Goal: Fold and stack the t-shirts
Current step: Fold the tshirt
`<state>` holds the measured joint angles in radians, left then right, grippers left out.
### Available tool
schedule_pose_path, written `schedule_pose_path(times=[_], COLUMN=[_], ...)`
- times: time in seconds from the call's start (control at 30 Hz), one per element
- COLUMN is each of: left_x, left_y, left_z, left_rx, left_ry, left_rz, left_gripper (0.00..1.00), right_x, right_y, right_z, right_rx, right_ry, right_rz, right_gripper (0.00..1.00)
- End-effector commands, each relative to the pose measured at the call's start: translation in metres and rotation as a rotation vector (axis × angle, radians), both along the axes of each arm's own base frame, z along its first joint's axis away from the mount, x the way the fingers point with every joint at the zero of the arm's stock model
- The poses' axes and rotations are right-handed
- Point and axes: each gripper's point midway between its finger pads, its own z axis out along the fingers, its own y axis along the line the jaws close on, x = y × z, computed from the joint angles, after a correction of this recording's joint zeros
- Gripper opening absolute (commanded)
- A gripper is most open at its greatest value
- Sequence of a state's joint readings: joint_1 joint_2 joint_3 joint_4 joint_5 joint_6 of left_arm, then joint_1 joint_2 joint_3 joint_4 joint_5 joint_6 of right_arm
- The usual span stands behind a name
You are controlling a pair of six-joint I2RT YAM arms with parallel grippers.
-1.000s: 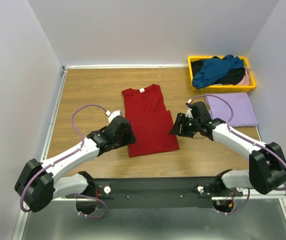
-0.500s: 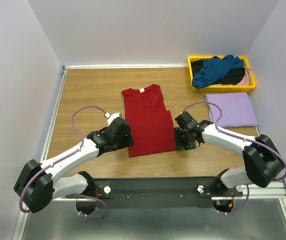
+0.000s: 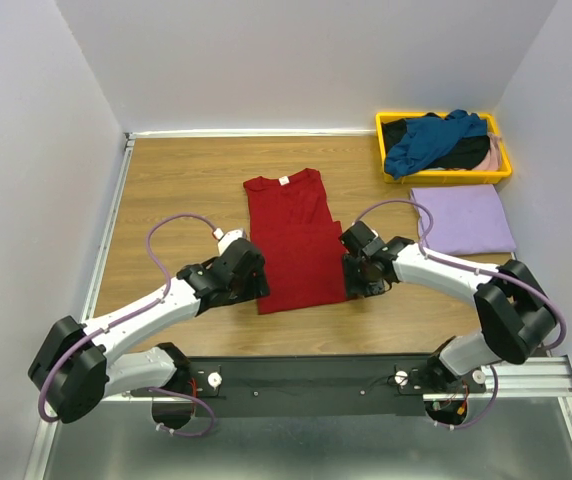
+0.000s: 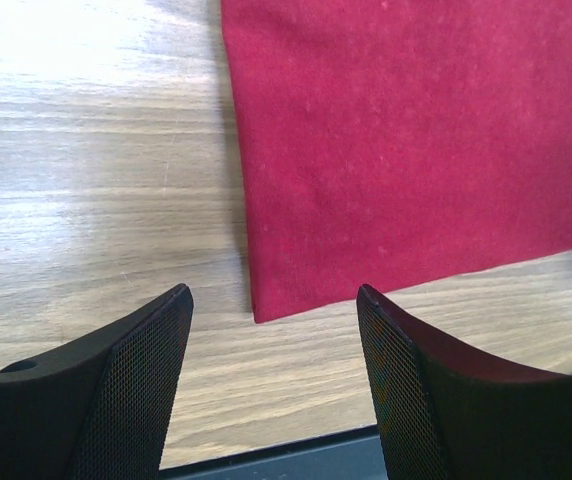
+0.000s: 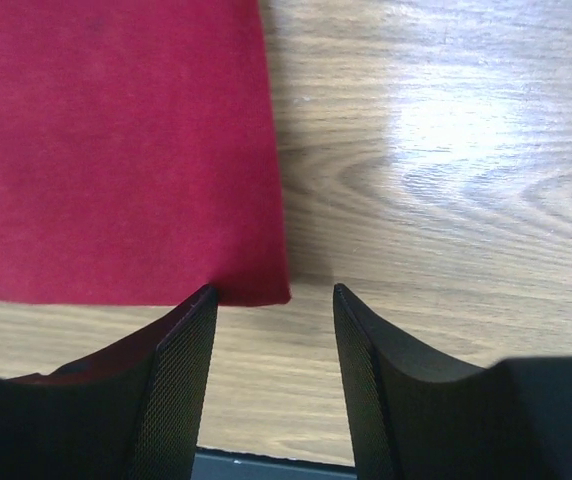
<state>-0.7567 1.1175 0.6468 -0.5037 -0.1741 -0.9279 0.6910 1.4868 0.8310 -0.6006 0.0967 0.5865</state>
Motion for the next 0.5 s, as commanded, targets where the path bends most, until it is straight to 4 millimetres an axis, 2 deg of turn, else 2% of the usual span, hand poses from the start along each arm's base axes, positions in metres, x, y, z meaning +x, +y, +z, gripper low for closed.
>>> schedule_pose_path(times=[0.0,0.27,0.43,0.47], left_x=[-0.004,-0.011,-0.019,-0.021], left_y=[0.003,-0.004,-0.01,-0.011], left_z=[-0.009,-0.019,-0.026,-0.028], left_rx=[0.034,0.067,0.089,0.094], left_ry=[0.016,0.056,0.091,0.099], left_rz=[0.003,-0.034,-0.061,-0.069], left_gripper=[0.75,0.74,0.75,0.75], right_x=[0.0,-0.028,-0.048,-0.05], right_y=[-0.009,-0.022,-0.026,-0.025], right_z=[-0.012,-0.046,-0.059,-0.06], right_rx=[-0.074,-0.148,-0.168,-0.171], right_ry=[0.003,0.088,0.152,0.158], right_rz=[-0.018,0.014,0.038,0.047], right_gripper=[0.56,0.47,0.36,0.3])
